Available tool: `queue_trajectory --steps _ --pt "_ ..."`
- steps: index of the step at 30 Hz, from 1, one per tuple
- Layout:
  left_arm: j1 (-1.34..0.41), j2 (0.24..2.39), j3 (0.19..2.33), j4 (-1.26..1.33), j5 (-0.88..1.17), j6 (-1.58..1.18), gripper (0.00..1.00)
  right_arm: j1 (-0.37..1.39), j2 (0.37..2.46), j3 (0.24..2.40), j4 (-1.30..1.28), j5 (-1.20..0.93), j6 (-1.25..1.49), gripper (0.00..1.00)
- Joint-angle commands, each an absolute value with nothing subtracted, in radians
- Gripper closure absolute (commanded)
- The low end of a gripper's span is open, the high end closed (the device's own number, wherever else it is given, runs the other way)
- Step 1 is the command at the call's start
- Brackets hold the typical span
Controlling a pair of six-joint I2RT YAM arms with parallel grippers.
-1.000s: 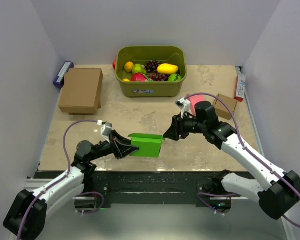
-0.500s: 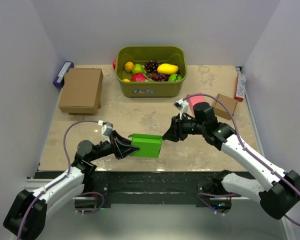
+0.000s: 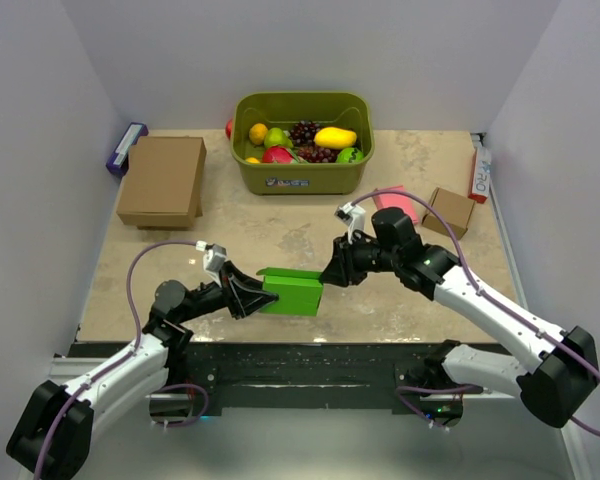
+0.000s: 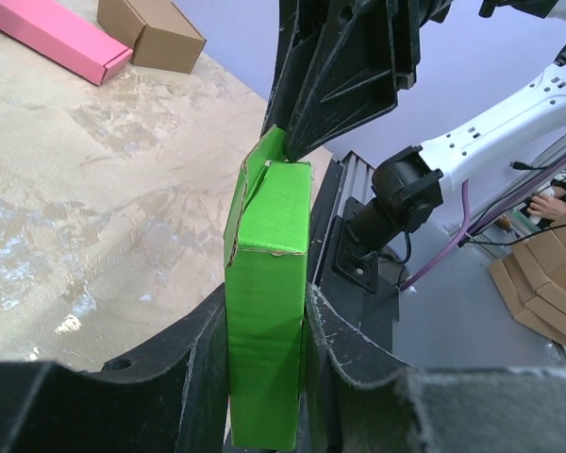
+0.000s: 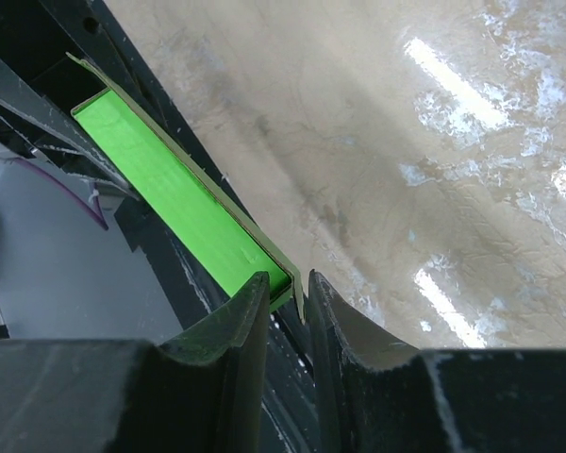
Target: Fold the paper box
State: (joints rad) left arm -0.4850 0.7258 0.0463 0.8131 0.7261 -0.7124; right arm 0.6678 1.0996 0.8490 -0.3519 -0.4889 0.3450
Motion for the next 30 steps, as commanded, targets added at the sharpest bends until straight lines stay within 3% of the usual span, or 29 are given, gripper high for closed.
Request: queue_trajectory --steps 1,6,16,22,30 --pt "-0.485 0.719 -0.012 0.839 0.718 -0.683 0.83 0.675 1.089 0.908 -0.356 -0.440 0.348 0.73" --pt "-0.486 0.716 -0.014 0.841 0.719 -0.678 0.83 0.675 1.101 0.923 -0.396 -0.413 0.342 0.79" --pt "-0.520 0.709 -0.008 0.781 0.687 -0.614 0.83 0.675 1.169 0.973 -0.459 -0.429 0.370 1.00" --pt "-0.672 0.706 0.070 0.510 0.482 -0.401 0.83 0.675 1.200 1.011 -0.483 -0.423 0.425 1.00" --pt "-0.703 0.696 0.089 0.450 0.399 -0.347 0.85 0.707 1.227 0.991 -0.466 -0.353 0.502 1.00"
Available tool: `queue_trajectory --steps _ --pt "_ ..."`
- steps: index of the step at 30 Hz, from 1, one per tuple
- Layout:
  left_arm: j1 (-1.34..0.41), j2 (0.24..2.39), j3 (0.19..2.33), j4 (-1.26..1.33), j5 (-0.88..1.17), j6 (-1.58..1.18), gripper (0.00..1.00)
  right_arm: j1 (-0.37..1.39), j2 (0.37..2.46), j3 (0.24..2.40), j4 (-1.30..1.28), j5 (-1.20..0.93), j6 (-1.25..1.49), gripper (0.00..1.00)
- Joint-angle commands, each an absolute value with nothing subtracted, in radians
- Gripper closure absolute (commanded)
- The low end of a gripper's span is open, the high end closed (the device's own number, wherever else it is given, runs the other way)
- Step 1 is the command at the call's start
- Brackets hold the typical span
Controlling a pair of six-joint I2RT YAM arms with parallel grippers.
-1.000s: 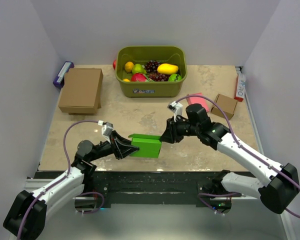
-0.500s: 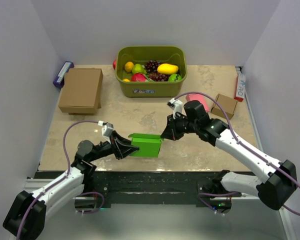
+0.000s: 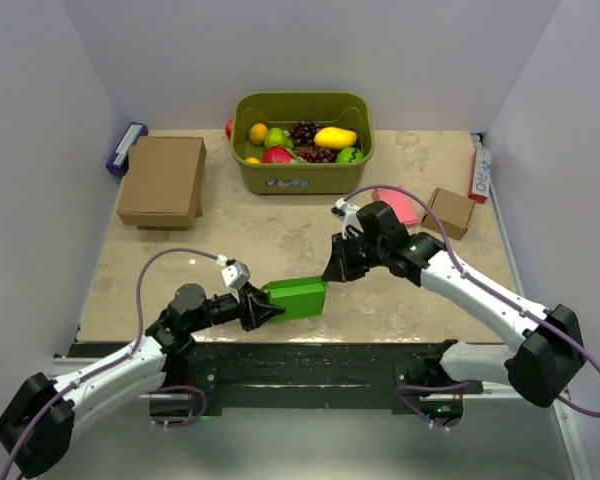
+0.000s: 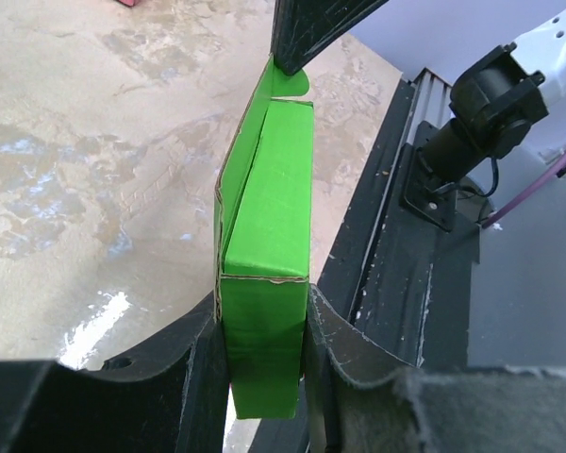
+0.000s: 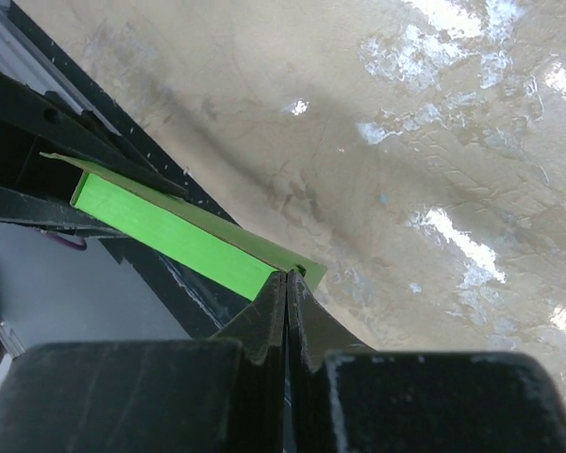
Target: Fold the paper box
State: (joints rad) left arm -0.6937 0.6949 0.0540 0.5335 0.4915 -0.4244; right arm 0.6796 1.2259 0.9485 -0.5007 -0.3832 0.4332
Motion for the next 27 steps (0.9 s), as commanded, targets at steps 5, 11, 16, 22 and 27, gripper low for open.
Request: queue_trajectory --steps 5,11,16,22,27 --pt "-0.716 0.699 0.095 0.414 0.364 -0.324 0.87 0.753 1.253 0.970 -0.419 -0.305 0.561 1.00" --pt "-0.718 0.676 0.083 0.410 0.351 -0.322 0.87 0.788 1.261 0.933 -0.354 -0.275 0.601 1.00" --pt "-0.724 0.675 0.081 0.405 0.348 -0.310 0.87 0.796 1.270 0.928 -0.345 -0.247 0.633 1.00" --pt "-0.752 0.684 0.080 0.396 0.345 -0.282 0.89 0.798 1.264 0.923 -0.357 -0.215 0.652 1.00" --pt "-0.784 0.693 0.081 0.396 0.333 -0.270 0.89 0.795 1.267 0.927 -0.374 -0.199 0.658 1.00"
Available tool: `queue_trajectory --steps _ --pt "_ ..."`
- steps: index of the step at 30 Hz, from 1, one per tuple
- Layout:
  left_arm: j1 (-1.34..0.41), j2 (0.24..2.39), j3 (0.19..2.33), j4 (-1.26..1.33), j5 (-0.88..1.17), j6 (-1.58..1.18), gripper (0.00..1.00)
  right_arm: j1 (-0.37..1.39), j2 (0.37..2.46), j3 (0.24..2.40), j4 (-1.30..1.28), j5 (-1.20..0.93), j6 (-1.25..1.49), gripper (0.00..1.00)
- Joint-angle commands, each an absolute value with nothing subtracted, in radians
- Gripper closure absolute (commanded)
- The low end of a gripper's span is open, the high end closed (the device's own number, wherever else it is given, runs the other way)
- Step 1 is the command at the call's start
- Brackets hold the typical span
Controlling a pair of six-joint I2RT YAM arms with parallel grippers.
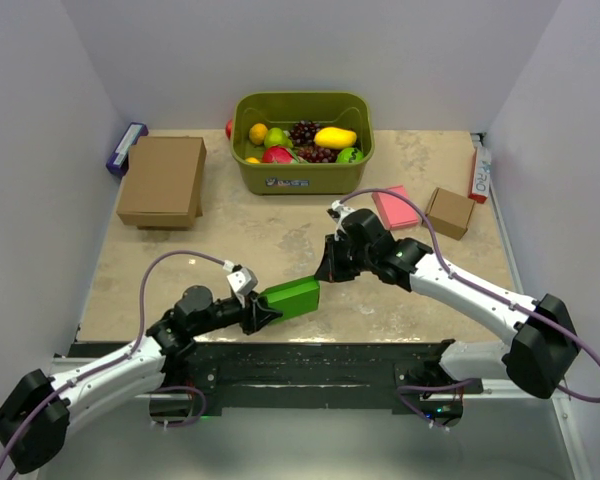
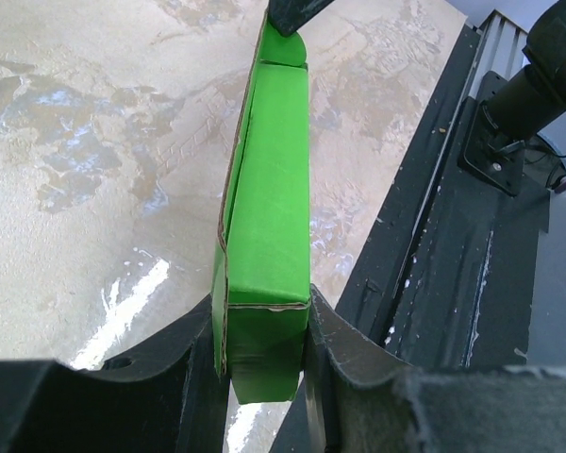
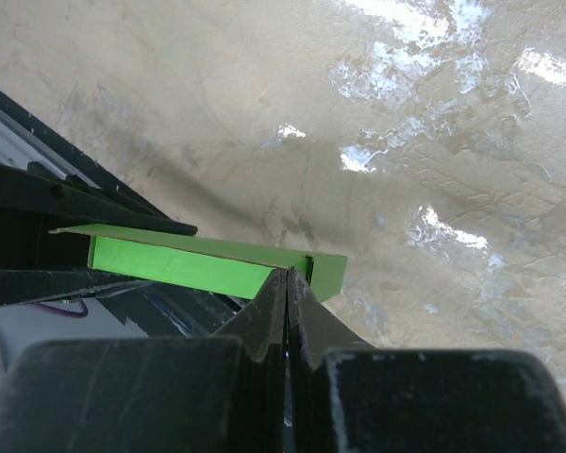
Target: Fold the paper box
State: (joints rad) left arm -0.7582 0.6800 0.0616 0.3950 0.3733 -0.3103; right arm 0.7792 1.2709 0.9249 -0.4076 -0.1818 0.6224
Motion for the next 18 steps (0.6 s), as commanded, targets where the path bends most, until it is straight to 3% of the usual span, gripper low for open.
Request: queue_trajectory --steps 1,18 --pt "-0.787 0.693 0.084 0.394 0.328 -0.268 0.89 0.795 1.270 0.927 -0.376 -0.196 0.654 1.00" --pt "-0.790 0.632 0.049 0.417 0.295 -0.333 0.91 0.796 1.229 0.809 -0.296 -0.190 0.609 1.00"
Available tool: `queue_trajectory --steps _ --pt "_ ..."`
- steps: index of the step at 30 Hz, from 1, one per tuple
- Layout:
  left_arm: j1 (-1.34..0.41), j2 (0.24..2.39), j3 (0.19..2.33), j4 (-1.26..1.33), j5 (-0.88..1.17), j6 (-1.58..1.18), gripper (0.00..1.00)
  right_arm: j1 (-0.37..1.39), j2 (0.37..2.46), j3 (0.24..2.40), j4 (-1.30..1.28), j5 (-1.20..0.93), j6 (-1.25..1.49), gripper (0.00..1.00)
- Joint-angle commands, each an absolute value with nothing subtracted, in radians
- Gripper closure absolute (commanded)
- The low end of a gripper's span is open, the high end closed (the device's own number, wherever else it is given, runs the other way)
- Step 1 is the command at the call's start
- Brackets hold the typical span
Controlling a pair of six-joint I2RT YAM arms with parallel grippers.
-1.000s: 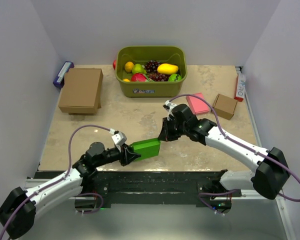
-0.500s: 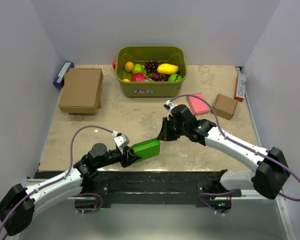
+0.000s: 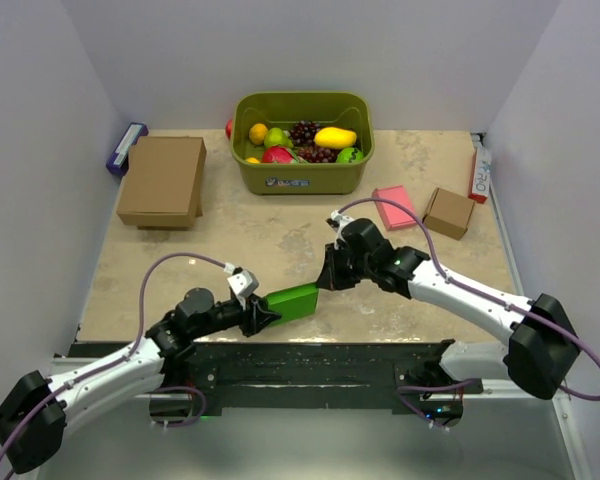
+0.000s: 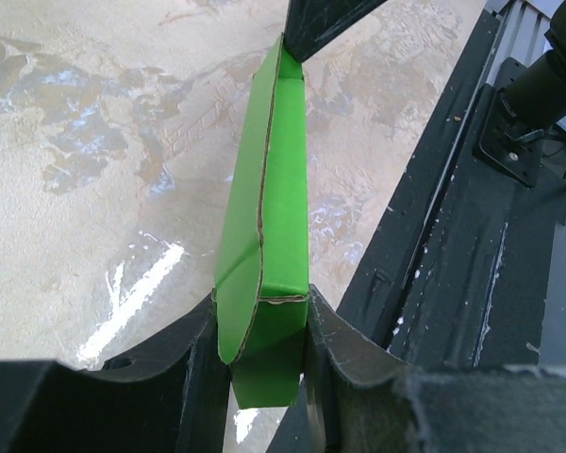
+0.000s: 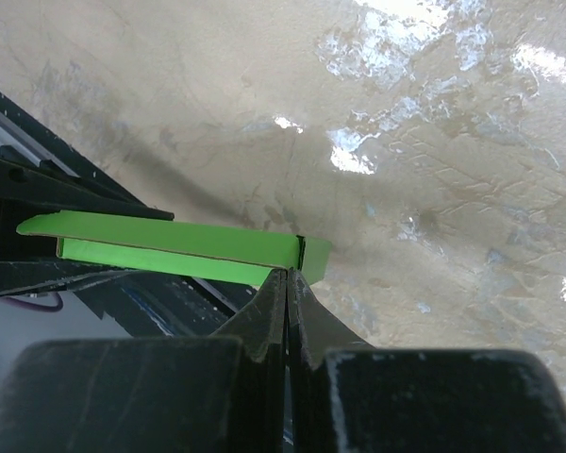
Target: Fold the paper box
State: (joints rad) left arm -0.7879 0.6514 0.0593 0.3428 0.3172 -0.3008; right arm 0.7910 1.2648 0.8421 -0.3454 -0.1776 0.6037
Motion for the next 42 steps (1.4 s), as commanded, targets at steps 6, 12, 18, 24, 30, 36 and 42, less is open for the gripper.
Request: queue_trajectory --steps 6,12,18,24,30,36,42 --pt "-0.792 0.652 0.040 0.449 0.270 -0.367 0.92 0.807 1.215 0.762 -0.271 -0.198 0.629 1.00" --pt "-0.792 0.675 0.043 0.462 0.265 -0.373 0.92 0.813 1.186 0.778 -0.331 -0.147 0.627 1.00" --pt "-0.790 0.670 0.035 0.480 0.337 -0.368 0.91 0.813 1.131 0.900 -0.446 -0.044 0.585 0.63" --pt "-0.788 0.703 0.048 0.555 0.466 -0.403 0.91 0.833 1.063 0.914 -0.342 -0.144 0.396 0.29" --pt "-0.781 0.756 0.057 0.636 0.583 -0.471 0.91 0.841 1.003 0.894 -0.331 -0.228 0.211 0.23" --pt "-0.773 0.778 0.058 0.718 0.666 -0.549 0.91 0.920 1.032 0.888 -0.304 -0.233 0.141 0.16" --pt "-0.749 0.761 0.041 0.770 0.703 -0.598 0.91 0.976 1.069 0.870 -0.275 -0.339 0.134 0.11"
